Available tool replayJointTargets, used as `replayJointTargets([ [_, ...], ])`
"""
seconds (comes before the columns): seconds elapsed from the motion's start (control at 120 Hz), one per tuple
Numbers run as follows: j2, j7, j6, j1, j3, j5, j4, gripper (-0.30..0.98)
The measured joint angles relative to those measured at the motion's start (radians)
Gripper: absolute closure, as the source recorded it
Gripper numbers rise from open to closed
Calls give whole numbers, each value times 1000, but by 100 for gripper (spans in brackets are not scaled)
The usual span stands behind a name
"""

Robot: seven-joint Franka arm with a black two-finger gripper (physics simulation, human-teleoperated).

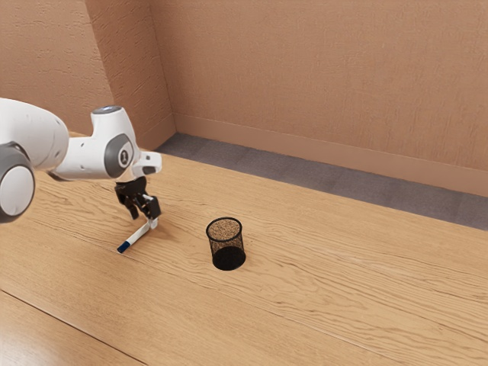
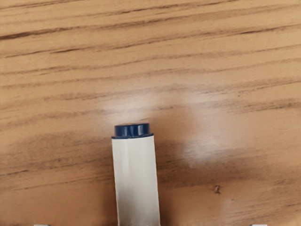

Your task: Put the marker into the pen holder.

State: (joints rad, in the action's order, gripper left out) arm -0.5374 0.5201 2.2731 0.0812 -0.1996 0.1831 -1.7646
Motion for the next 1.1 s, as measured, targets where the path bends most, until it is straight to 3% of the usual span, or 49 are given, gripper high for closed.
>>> replayJointTargets([
  [0.4,-53,34,0,19,23,21,45,16],
  [0.717,-67,48,0,20,23,20,64,44],
  [1.0,-72,54,1,22,23,19,65,53],
  [1.1,-71,57,2,21,23,19,68,65],
])
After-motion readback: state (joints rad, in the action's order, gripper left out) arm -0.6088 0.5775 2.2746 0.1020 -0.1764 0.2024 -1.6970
